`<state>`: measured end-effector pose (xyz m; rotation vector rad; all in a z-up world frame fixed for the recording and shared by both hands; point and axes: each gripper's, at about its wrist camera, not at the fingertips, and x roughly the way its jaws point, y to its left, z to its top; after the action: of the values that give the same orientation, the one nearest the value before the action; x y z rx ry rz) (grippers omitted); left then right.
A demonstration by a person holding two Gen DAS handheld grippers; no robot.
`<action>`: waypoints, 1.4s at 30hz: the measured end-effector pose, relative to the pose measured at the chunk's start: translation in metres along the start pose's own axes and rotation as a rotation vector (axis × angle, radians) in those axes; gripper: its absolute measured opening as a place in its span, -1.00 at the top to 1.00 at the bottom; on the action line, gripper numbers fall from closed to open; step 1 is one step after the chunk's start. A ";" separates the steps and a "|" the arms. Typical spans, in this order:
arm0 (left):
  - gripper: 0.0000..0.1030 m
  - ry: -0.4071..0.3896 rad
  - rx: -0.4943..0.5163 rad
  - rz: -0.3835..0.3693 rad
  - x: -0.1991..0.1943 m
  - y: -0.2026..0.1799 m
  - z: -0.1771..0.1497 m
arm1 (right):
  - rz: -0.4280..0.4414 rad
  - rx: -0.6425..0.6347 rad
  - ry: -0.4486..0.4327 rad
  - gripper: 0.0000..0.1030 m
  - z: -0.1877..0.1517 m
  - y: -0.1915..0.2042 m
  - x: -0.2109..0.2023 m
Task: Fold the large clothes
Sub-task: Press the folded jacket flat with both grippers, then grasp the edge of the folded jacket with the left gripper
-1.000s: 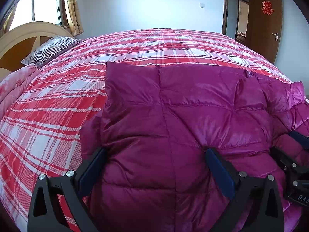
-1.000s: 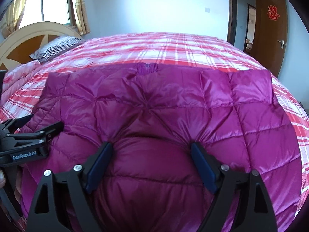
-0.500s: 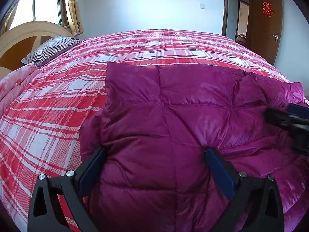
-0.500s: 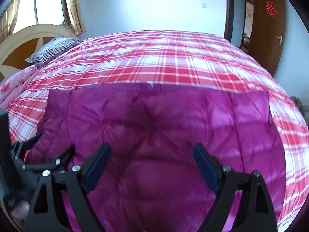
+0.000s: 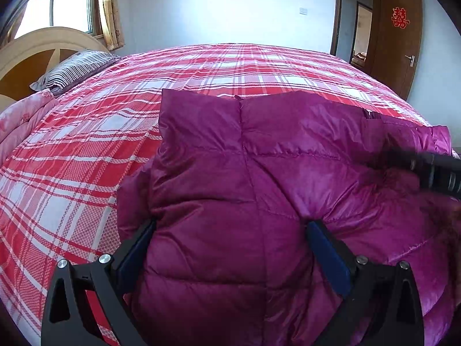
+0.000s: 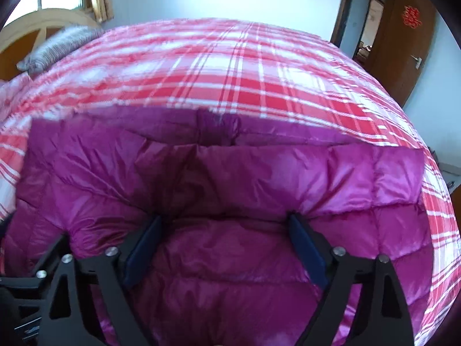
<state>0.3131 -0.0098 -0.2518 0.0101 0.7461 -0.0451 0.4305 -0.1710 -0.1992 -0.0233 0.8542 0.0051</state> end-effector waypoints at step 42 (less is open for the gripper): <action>-0.98 -0.009 -0.305 -0.362 -0.074 0.083 -0.070 | -0.016 -0.013 -0.101 -0.86 -0.102 -0.007 -0.090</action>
<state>0.2146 0.0778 -0.2535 -0.4158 0.7328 -0.2754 0.2943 -0.1799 -0.1981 -0.0413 0.7527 -0.0033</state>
